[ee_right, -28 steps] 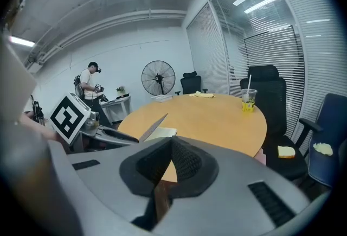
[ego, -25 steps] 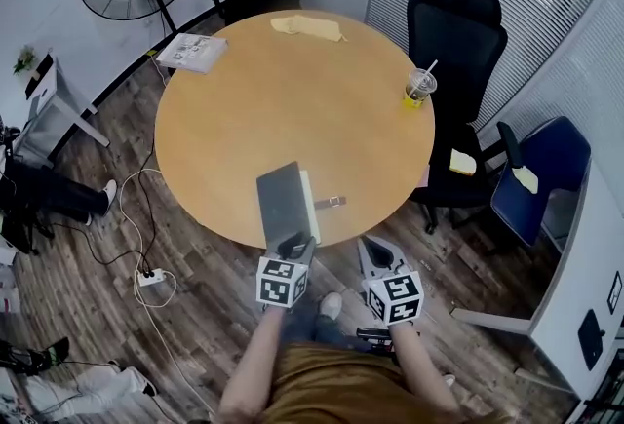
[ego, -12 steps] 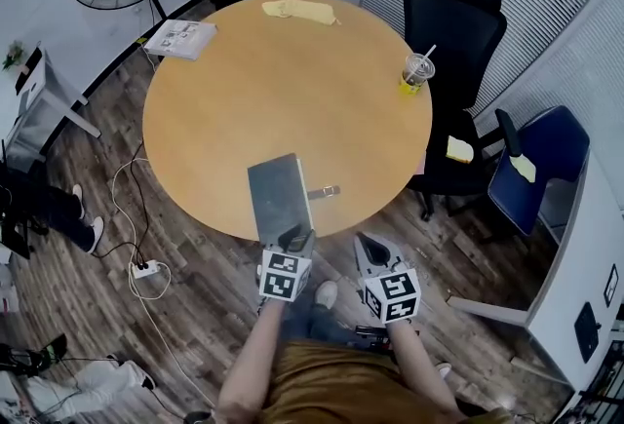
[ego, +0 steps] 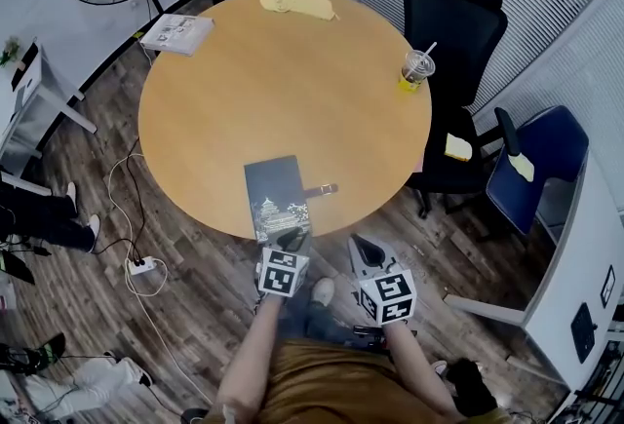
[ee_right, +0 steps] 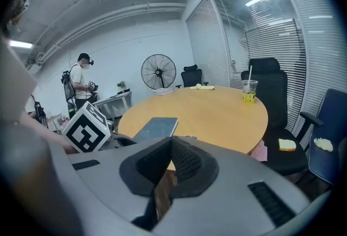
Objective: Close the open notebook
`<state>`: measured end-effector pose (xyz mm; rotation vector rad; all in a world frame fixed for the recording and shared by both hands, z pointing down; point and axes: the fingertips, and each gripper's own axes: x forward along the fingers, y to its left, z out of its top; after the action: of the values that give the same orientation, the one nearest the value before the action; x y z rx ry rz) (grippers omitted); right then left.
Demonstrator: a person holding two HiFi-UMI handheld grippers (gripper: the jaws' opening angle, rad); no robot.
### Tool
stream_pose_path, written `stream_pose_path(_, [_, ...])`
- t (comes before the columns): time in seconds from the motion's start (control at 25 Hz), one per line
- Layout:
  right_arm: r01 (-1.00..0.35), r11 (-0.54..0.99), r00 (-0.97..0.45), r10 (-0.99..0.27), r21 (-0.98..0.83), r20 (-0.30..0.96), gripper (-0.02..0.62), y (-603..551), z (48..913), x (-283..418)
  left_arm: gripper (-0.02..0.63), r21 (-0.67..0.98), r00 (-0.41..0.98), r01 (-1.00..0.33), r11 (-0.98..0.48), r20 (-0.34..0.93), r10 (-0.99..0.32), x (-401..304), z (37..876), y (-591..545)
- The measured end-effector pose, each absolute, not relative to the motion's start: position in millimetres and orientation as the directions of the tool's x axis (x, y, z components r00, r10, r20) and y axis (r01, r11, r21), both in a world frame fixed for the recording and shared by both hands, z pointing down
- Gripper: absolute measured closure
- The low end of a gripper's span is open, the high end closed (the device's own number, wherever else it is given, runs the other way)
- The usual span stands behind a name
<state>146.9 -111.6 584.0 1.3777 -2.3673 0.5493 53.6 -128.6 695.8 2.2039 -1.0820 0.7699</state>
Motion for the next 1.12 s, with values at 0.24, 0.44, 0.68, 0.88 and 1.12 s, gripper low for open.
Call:
stream_pose_path(0.24, [-0.875,0.456,-0.473,-0.74,-0.159,0.478,0.584,-116,584,144,0.5,0.243,0.503,-0.84,-0.485,0.686,-0.526,46,694,-132])
stream_pose_path(0.44, [-0.869,0.467,-0.484,-0.74,-0.162,0.467,0.584,-121,580,139,0.5,0.26,0.498,-0.853,-0.453,0.665,-0.557,36,678,-135])
stream_pose_path(0.68, [-0.852,0.508,-0.507,-0.741,-0.128,0.44,0.584,-131,567,125,0.5,0.206,0.48,-0.862,-0.464,0.628,-0.613,21,646,-139])
stream_pose_path(0.88, [-0.835,0.542,-0.531,-0.742,-0.099,0.41,0.584,-133,551,110,0.503,0.199,0.464,-0.88,-0.432,0.561,-0.686,6,610,-139])
stream_pose_path(1.12, [-0.822,0.566,-0.547,-0.756,-0.061,0.358,0.584,-139,524,99,0.518,0.196,0.426,-0.905,-0.379,0.463,-0.778,-21,566,-139])
